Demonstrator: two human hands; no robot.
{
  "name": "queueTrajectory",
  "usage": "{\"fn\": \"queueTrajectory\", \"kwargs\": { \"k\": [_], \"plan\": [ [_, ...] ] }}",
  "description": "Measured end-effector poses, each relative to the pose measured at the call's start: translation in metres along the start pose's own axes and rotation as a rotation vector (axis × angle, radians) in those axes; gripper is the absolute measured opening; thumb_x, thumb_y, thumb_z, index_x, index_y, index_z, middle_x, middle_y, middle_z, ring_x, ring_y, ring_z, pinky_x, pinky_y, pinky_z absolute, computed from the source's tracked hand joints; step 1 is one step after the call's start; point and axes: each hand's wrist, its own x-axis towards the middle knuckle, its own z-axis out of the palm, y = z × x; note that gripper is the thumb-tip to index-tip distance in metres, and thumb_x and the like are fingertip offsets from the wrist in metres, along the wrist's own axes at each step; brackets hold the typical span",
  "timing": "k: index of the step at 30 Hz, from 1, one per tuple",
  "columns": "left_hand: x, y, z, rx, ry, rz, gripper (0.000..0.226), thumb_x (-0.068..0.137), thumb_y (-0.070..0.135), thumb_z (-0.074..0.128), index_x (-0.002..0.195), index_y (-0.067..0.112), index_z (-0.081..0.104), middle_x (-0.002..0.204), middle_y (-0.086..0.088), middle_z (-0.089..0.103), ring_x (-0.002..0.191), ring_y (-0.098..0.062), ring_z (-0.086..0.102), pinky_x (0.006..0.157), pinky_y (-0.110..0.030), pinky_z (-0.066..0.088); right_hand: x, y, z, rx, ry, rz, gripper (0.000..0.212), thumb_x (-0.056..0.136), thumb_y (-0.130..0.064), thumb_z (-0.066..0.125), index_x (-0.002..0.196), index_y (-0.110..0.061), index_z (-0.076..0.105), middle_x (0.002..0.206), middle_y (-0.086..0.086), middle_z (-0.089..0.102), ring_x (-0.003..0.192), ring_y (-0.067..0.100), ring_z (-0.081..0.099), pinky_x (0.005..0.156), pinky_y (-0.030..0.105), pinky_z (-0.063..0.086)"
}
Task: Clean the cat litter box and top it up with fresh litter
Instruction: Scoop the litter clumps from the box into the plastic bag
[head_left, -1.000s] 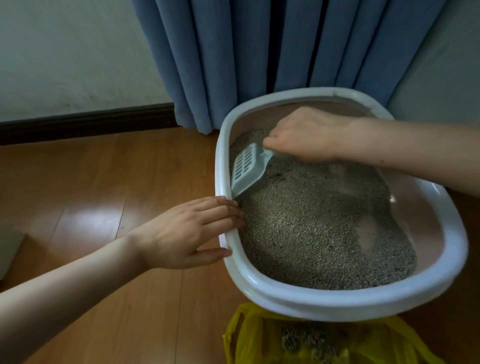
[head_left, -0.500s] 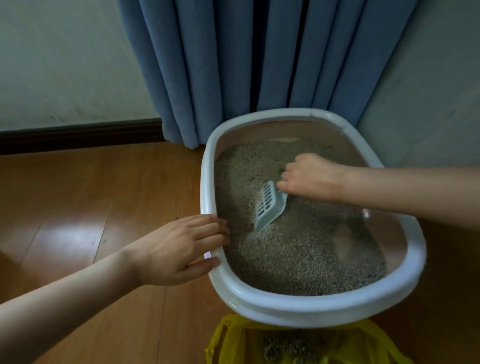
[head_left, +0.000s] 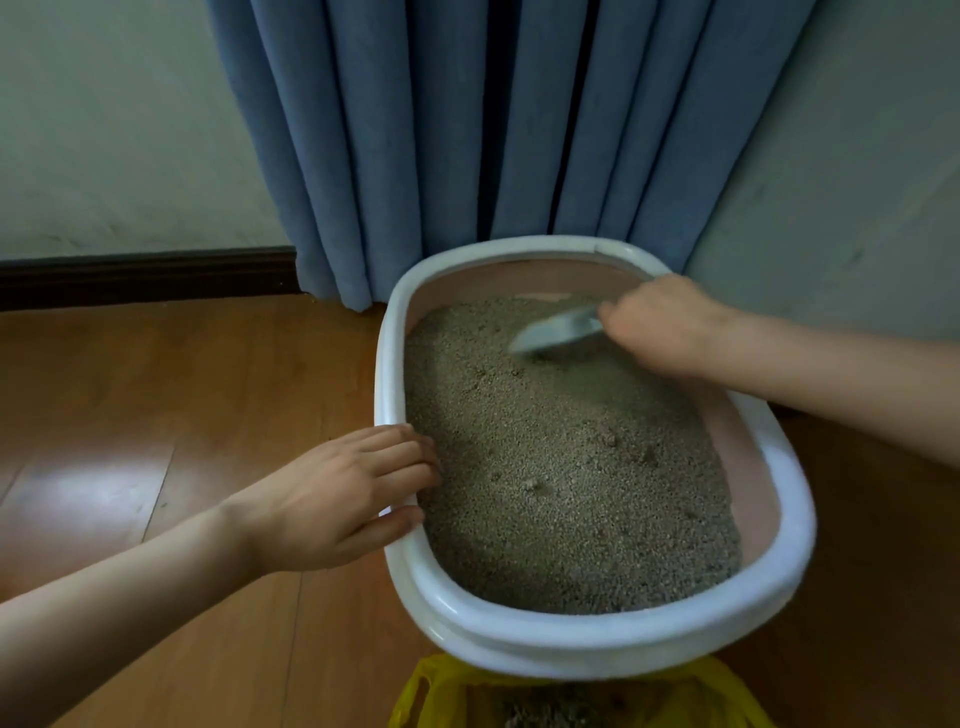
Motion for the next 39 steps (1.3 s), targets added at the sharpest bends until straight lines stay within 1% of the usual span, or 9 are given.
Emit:
{"fn": "queueTrajectory", "kwargs": {
  "k": [4, 8, 12, 18, 24, 27, 30, 33, 39],
  "plan": [
    [-0.005, 0.001, -0.001, 0.016, -0.021, -0.033, 0.04, 0.105, 0.039, 0.034, 0.122, 0.016, 0.062, 0.121, 0.003, 0.06, 0.126, -0.017, 0.051, 0.112, -0.034, 0.035, 0.035, -0.009, -0.012, 0.095, -0.106, 0.076, 0.015, 0.093, -0.004, 0.045, 0.089, -0.009, 0.059, 0.067, -0.001, 0.046, 0.07, 0.02, 0.053, 0.061, 0.03, 0.043],
    [-0.007, -0.001, -0.001, 0.007, -0.034, -0.046, 0.041, 0.105, 0.04, 0.033, 0.123, 0.016, 0.061, 0.121, 0.003, 0.06, 0.126, -0.016, 0.051, 0.114, -0.033, 0.032, 0.054, -0.015, -0.015, 0.272, -0.242, 0.008, 0.006, 0.093, -0.014, 0.053, 0.088, -0.015, 0.057, 0.077, -0.002, 0.052, 0.066, 0.014, 0.052, 0.061, 0.028, 0.045],
    [-0.007, -0.001, -0.001, 0.001, -0.023, -0.049, 0.039, 0.105, 0.04, 0.035, 0.122, 0.018, 0.062, 0.121, 0.005, 0.06, 0.124, -0.013, 0.051, 0.115, -0.028, 0.029, 0.057, 0.01, -0.033, 0.468, -0.309, -0.005, 0.028, 0.087, -0.028, 0.063, 0.067, -0.018, 0.045, 0.067, -0.002, 0.047, 0.058, 0.015, 0.039, 0.051, 0.027, 0.032],
    [0.0, -0.006, -0.002, -0.006, 0.002, -0.043, 0.038, 0.104, 0.039, 0.034, 0.118, 0.018, 0.063, 0.116, 0.004, 0.061, 0.118, -0.016, 0.055, 0.11, -0.026, 0.033, 0.037, 0.025, -0.015, 0.374, -0.32, 0.138, 0.018, 0.087, -0.019, 0.056, 0.07, -0.017, 0.052, 0.068, 0.001, 0.055, 0.059, 0.016, 0.047, 0.051, 0.027, 0.036],
    [0.002, -0.006, -0.002, 0.01, 0.012, -0.038, 0.041, 0.103, 0.041, 0.034, 0.118, 0.017, 0.064, 0.116, 0.003, 0.062, 0.118, -0.017, 0.055, 0.11, -0.027, 0.033, 0.02, 0.059, 0.004, 0.696, -0.503, 0.342, 0.012, 0.09, -0.012, 0.059, 0.084, -0.002, 0.063, 0.045, 0.005, 0.053, 0.032, 0.015, 0.05, 0.037, 0.017, 0.037],
    [0.001, -0.006, -0.001, 0.014, -0.002, -0.027, 0.045, 0.103, 0.046, 0.035, 0.12, 0.016, 0.064, 0.117, 0.003, 0.062, 0.12, -0.017, 0.055, 0.113, -0.03, 0.032, 0.006, 0.07, 0.007, 0.687, -0.547, 0.377, 0.013, 0.089, -0.006, 0.058, 0.079, 0.001, 0.062, 0.043, 0.004, 0.046, 0.03, 0.015, 0.043, 0.037, 0.018, 0.036],
    [-0.001, -0.007, 0.003, 0.02, -0.005, -0.004, 0.046, 0.102, 0.048, 0.038, 0.121, 0.015, 0.064, 0.12, 0.003, 0.063, 0.123, -0.017, 0.054, 0.116, -0.033, 0.029, -0.01, 0.06, 0.015, 0.554, -0.63, 0.316, 0.019, 0.089, -0.011, 0.062, 0.071, -0.006, 0.061, 0.039, -0.002, 0.049, 0.029, 0.01, 0.039, 0.037, 0.017, 0.032],
    [-0.002, -0.008, 0.007, 0.007, 0.02, 0.024, 0.046, 0.101, 0.048, 0.041, 0.12, 0.013, 0.065, 0.121, 0.002, 0.063, 0.127, -0.017, 0.052, 0.118, -0.033, 0.028, -0.019, 0.041, 0.036, 0.415, -0.586, 0.174, 0.025, 0.09, -0.023, 0.062, 0.068, -0.018, 0.055, 0.056, -0.005, 0.055, 0.043, 0.008, 0.047, 0.042, 0.018, 0.036],
    [-0.003, -0.01, 0.015, 0.007, 0.049, 0.019, 0.05, 0.101, 0.047, 0.038, 0.12, 0.009, 0.066, 0.123, -0.001, 0.064, 0.129, -0.02, 0.05, 0.118, -0.038, 0.026, -0.02, 0.028, 0.07, 0.648, -0.497, 0.029, 0.026, 0.092, -0.029, 0.06, 0.072, -0.016, 0.068, 0.055, -0.008, 0.052, 0.048, 0.008, 0.042, 0.048, 0.02, 0.033]
  ]
}}
